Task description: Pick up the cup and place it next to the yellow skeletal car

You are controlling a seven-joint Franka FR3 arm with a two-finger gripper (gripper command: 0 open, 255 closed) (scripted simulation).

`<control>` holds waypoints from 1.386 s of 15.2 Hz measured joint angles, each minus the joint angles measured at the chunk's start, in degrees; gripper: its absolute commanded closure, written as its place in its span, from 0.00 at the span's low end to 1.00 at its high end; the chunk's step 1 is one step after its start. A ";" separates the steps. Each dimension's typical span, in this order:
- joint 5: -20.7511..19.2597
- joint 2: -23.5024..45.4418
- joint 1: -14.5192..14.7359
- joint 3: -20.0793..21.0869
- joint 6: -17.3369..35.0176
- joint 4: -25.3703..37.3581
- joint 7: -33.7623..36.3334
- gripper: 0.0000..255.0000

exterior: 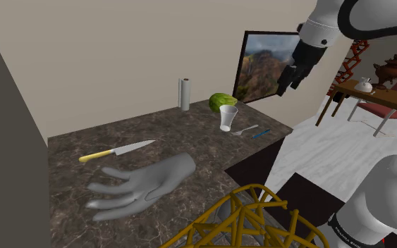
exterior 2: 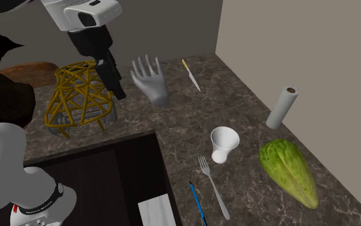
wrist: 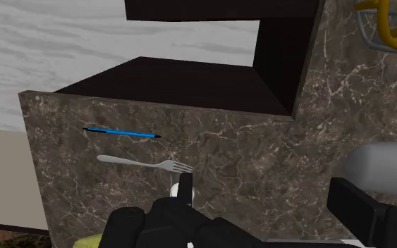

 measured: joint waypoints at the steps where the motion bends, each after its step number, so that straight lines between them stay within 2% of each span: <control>1: 0.00 0.00 0.00 0.00 0.00 0.00 0.00 0.00; 8: -2.53 11.62 -0.95 0.51 8.02 1.86 0.13 0.00; 15: -6.17 26.22 -2.19 1.25 15.22 7.15 1.09 0.00; 21: -9.95 39.86 -3.00 1.64 18.77 15.34 2.33 0.00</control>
